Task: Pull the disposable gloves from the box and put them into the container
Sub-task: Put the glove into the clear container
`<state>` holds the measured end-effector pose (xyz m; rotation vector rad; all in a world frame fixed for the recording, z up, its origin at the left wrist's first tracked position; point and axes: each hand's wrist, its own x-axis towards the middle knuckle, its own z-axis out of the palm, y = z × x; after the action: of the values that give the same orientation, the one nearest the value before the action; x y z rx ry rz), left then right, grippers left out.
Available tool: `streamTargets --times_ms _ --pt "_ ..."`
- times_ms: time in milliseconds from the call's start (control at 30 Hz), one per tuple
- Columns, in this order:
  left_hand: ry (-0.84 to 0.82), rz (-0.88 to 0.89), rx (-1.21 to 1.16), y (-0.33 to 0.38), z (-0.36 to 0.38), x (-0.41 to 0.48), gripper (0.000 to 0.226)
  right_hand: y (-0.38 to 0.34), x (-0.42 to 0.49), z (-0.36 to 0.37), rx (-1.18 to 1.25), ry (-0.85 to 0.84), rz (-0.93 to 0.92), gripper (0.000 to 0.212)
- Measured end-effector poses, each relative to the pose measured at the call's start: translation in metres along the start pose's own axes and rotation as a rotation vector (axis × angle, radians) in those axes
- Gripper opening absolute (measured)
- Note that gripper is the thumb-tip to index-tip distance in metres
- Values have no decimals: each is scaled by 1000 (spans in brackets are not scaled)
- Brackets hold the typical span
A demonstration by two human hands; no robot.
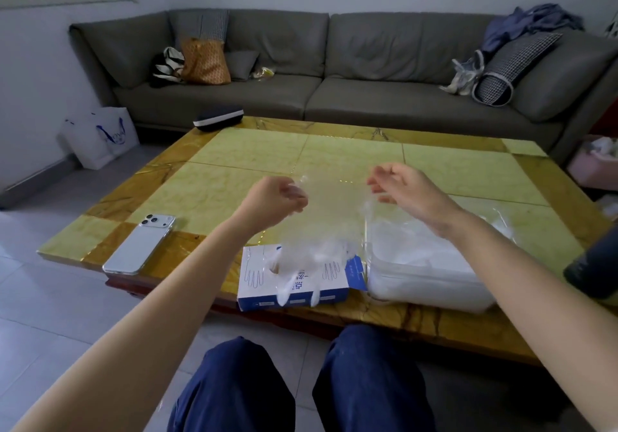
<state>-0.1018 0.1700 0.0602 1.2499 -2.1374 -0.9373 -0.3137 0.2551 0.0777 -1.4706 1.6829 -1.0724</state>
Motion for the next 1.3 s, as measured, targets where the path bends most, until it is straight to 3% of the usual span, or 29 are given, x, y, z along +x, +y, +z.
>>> streamTargets --times_ms 67,133,200,333,433,533,667,800,900,1000,1100,1233,1300 --pt "-62 32 55 12 -2 4 12 -13 4 -2 -147 -126 -16 79" --pt "-124 65 88 22 -3 8 18 -18 7 5 -337 -209 -25 91" --pt "-169 96 122 32 -4 11 18 -14 11 12 -469 -183 -52 77" --pt "-186 137 195 47 -11 16 8 6 21 13 -434 -70 -94 11" --pt "-181 161 344 48 -11 26 4 15 21 1 -351 19 -82 9" --pt "-168 173 445 52 4 38 14 18 22 -20 -401 168 -99 19" --pt "-140 199 369 79 33 55 11 11 17 -61 -437 325 -117 22" --pt "-92 240 192 120 54 69 8 8 8 -92 -561 243 -11 69" --pt "-110 273 141 142 59 74 5 19 5 -98 -493 230 72 79" --pt "-158 290 91 153 59 74 5 35 7 -101 -401 368 65 48" --pt "-67 368 126 156 57 74 6 40 4 -111 -356 554 -40 16" --pt "131 530 -24 153 61 76 8 29 -5 -130 -446 845 -276 1" --pt "224 608 -74 148 69 73 8 25 -11 -134 -583 957 -438 11"
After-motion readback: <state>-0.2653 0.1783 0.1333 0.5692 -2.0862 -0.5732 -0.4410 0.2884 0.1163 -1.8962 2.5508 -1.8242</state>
